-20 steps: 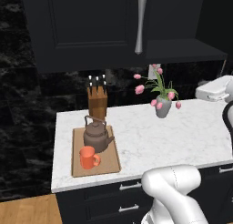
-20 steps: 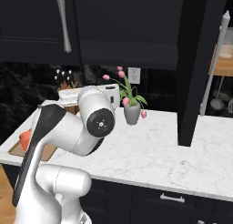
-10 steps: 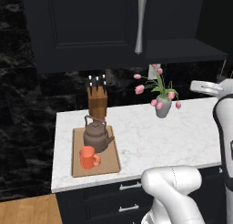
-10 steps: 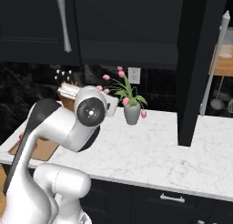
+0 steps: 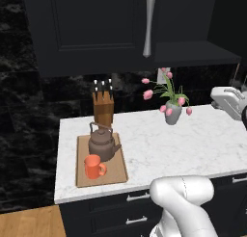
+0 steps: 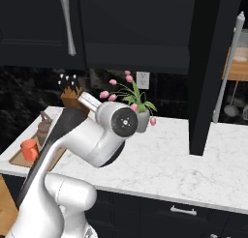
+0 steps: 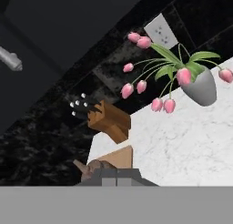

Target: Pick the kettle from the counter and place it on the tray. Then pick the mug from the cabinet and place it on the tray. Then close the cabinet doors.

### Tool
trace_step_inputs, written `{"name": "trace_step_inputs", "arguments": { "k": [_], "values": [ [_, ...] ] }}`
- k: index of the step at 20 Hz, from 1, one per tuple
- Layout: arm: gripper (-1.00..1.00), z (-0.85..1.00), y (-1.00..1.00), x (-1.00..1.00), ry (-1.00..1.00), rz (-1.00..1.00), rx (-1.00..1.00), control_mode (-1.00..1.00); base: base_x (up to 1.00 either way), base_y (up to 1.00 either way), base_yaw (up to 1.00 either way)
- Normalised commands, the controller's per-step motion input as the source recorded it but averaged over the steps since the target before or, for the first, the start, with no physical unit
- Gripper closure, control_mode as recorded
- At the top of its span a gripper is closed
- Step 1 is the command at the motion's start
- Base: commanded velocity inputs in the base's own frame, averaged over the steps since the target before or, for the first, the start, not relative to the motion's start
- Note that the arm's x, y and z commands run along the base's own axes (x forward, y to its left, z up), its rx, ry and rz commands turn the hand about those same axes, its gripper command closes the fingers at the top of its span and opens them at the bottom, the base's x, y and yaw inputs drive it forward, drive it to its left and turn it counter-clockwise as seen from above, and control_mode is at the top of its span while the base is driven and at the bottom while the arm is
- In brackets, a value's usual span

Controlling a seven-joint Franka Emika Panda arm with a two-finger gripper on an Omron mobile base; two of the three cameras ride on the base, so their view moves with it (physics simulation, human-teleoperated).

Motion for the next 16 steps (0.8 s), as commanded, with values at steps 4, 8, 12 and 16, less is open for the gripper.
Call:
{"name": "trace_step_inputs", "arguments": {
  "k": [4,8,12,16],
  "values": [
    [1.00,-0.10,-0.14,0.00,0.08,-0.01,0.08,-1.00,0.00,0.00,0.00],
    [1.00,-0.10,-0.15,0.01,0.01,0.00,0.12,-1.00,0.00,0.00,0.00],
    [1.00,-0.44,-0.12,0.05,0.00,-0.03,0.26,-1.00,0.00,0.00,0.00],
    [1.00,-0.26,-0.16,0.02,0.00,-0.04,0.30,-1.00,0.00,0.00,0.00]
  ]
}}
